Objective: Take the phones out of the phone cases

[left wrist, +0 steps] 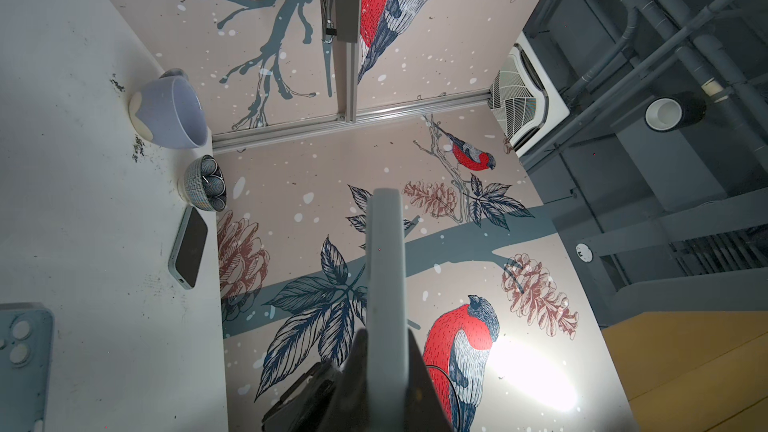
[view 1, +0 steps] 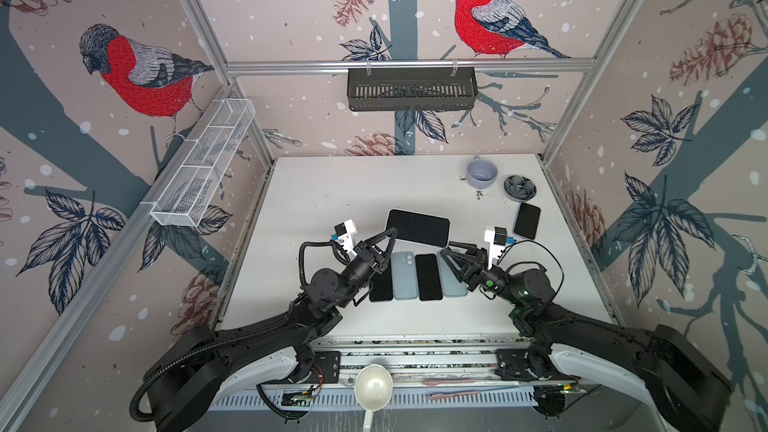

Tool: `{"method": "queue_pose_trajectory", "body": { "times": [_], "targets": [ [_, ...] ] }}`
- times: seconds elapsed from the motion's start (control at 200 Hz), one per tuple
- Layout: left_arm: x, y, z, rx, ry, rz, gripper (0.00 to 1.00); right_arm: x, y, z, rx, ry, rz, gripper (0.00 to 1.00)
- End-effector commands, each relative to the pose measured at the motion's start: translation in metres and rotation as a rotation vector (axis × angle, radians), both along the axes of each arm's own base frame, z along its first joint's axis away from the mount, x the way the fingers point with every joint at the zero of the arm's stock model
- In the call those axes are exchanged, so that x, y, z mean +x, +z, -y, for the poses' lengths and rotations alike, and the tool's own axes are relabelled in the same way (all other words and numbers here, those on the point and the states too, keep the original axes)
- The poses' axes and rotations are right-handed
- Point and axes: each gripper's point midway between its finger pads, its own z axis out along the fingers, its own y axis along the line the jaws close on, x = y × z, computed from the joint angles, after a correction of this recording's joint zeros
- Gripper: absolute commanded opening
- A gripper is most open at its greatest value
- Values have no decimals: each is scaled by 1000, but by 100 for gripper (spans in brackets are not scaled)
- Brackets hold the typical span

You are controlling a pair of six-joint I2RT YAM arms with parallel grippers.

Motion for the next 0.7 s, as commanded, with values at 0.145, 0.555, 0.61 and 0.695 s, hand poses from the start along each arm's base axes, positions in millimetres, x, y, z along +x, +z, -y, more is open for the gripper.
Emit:
{"method": "queue_pose_trajectory", "body": {
  "times": [0.145,0.555,0.61,0.695],
  "targets": [
    [-9,30,-5,-98,-21,93,0,-8,18,0,56,46,36,46],
    [-11,32,4,-71,-52,98,0,-4,11,1,30,42,46,13],
    [-12,30,3,-65,-53,98,0,-3,11,1,30,50,46,12],
    [-13,30,4,-65,-60,102,0,-5,10,2,32,53,56,6]
  ]
}}
